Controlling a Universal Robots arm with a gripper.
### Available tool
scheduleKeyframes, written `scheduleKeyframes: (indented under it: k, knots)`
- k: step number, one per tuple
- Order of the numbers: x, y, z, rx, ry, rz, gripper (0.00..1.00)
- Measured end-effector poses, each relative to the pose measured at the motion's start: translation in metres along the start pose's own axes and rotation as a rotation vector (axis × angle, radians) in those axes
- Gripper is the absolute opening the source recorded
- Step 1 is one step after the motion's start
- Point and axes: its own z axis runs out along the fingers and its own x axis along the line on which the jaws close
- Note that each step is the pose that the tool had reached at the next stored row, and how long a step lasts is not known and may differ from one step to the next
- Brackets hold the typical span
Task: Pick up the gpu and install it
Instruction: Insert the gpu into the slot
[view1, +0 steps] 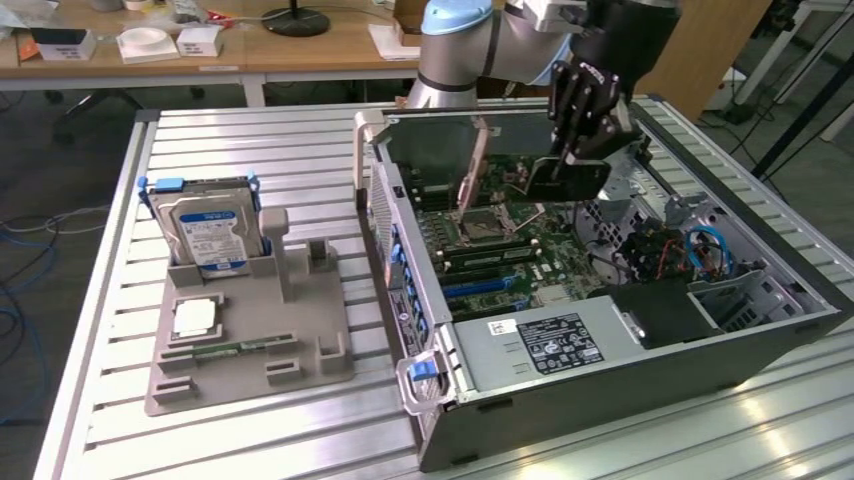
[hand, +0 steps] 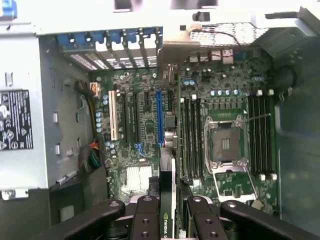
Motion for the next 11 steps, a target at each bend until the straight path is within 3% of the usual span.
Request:
scheduleKeyframes:
  k: [2, 3, 5, 7, 9, 11]
  knots:
    - [0.0, 0.0001, 0.0001, 0.0006, -0.0004, -0.03, 0.26]
    - [0.0, 0.0002, 0.0003, 0.0066, -0.0003, -0.04, 0.26]
    - [0.0001, 0.0004, 0.0006, 0.027, -0.001, -0.048, 0.26]
    - [0.0, 0.0004, 0.0012, 0.0309, 0.0007, -0.049, 0.26]
    - [0.0, 0.0006, 0.002, 0.0479, 0.0037, -0.051, 0.26]
    - [0.0001, 0.0037, 0.0043, 0.0569, 0.0051, -0.052, 0.26]
